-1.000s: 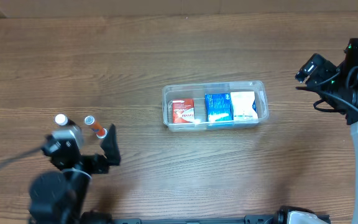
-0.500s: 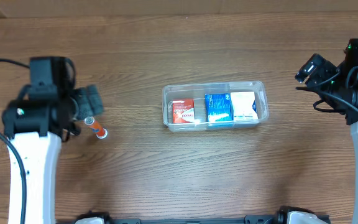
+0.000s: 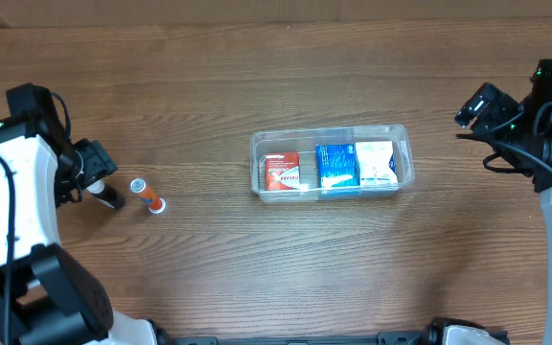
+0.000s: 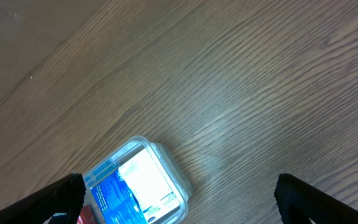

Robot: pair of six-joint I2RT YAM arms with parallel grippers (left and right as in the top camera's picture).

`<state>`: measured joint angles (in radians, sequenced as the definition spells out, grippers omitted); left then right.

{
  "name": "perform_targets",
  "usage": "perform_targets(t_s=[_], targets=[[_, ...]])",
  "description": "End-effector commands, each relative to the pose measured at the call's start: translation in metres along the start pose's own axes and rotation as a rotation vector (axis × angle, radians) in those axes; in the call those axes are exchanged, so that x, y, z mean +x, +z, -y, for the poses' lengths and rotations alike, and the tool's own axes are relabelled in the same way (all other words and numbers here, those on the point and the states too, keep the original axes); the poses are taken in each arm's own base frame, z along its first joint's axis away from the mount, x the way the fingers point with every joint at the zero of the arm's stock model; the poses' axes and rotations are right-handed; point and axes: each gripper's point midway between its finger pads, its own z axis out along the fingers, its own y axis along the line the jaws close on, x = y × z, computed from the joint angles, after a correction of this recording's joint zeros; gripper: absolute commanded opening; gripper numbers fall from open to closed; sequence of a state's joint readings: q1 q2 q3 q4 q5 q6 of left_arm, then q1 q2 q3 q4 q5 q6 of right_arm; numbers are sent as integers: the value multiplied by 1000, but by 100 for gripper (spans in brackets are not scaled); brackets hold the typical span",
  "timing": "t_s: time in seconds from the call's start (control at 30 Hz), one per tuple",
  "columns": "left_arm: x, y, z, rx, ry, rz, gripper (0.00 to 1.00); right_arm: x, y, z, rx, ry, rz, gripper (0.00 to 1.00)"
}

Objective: Pack container
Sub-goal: 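Reach left gripper to the black-and-white bottle and grasp it, then carry the bottle with left gripper into the container and release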

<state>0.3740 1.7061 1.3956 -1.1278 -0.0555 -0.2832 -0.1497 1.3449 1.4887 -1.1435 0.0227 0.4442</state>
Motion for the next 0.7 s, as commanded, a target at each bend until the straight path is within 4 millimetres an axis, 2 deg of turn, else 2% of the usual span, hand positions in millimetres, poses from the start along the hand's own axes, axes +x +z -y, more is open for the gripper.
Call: perform_targets(t_s=[0.0,0.03,0.2,0.23,0.3,0.37,0.43,0.47,0.53,0.6,0.67], targets=[[-1,14,5,19,26,-44,73,-4,-5,-3,-13,1,19,100],[-1,18,5,16,27,-56,72,-4,-5,-3,-13,1,19,100],[4,34,4,1,35,-110,51,-4,-5,-3,-13,1,19,100],[5,35,4,0,36,-114,40,-4,-5,-3,-13,1,19,100],[3,33,5,4,50,-103,28,-4,-5,-3,-13,1,19,100],[-4,18,6,15,56,-61,15,-4,-5,-3,-13,1,19,100],[-15,-17,9,33,61,10,10,-4,-5,-3,-13,1,19,100],[-24,-57,13,56,71,90,9,-4,-5,-3,-13,1,19,100],[-26,-127,33,125,141,231,8,-4,-5,-3,-13,1,19,100],[-13,-192,66,216,253,379,6,-4,-5,-3,-13,1,19,100],[16,-236,110,331,404,480,7,-4,-5,-3,-13,2,19,100]])
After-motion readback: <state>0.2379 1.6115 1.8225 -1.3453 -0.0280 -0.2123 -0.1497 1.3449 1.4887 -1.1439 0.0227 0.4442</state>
